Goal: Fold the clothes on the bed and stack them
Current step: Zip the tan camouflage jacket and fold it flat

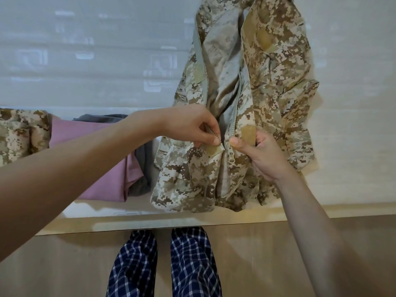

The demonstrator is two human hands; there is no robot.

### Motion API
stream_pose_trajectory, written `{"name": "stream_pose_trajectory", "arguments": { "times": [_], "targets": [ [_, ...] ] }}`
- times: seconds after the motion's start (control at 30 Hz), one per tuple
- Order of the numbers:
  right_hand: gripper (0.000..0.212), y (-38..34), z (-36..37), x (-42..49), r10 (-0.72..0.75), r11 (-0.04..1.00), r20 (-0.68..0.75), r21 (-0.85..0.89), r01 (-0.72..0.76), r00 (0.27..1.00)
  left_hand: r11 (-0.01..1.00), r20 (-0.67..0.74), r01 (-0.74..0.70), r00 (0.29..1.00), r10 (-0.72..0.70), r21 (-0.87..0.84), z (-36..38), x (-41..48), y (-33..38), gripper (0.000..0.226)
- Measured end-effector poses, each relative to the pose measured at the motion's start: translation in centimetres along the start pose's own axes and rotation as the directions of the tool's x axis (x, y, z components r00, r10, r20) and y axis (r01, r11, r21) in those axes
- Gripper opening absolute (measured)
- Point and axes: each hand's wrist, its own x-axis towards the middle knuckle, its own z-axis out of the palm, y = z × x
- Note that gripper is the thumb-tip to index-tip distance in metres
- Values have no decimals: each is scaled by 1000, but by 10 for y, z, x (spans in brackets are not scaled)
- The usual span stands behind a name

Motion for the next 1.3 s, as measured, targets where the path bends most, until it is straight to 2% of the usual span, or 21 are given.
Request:
{"name": "stream_pose_trajectory", "arguments": {
  "times": [0.17, 0.27, 0.4, 0.67, 0.83, 0.97, 1.1, 1.17, 1.2, 1.3],
  "targets": [
    [20, -2, -2, 1, 3, 998, 30, -60, -1, 1000, 1000, -2, 7, 1000, -7, -1, -1, 2, -1, 20],
    [26, -1, -4, -1, -9, 996, 13, -86, 10, 1000, 1000, -11, -1, 1000, 1, -15, -1, 2, -3, 20],
    [17, 0, -3, -2, -30, 988, 5, -151, 30, 1000, 999, -22, 5, 1000, -6, -49, -2, 1, -5, 19],
    [20, 5, 2, -2, -49, 992, -16, -116, 47, 999, 1000, -23, 15, 1000, -15, 0, 0, 3, -7, 21],
    [49, 4, 7, -3, -73, 989, -76, -134, 62, 994, 1000, -34, -10, 999, 10, -2, 2, 4, -6, 21],
    [24, 6, 14, -4, -57, 990, -126, -134, 40, 990, 1000, -11, 4, 1000, -4, -29, 2, 5, -8, 21],
    [23, 13, 27, -5, -53, 998, -225, -42, 44, 973, 998, 32, 39, 999, -38, -38, 1, 6, -7, 18],
    [40, 16, 34, -8, -50, 999, -278, 0, 52, 959, 997, 54, 46, 998, -43, -58, -1, 7, -7, 12],
    [41, 17, 37, -9, -44, 999, -299, 7, 48, 953, 997, 63, 50, 997, -47, -56, -1, 7, -6, 10],
    [17, 21, 42, -11, -12, 999, -349, 40, 28, 937, 993, 34, 69, 997, -66, -96, 0, 6, -8, 15]
  ]
}}
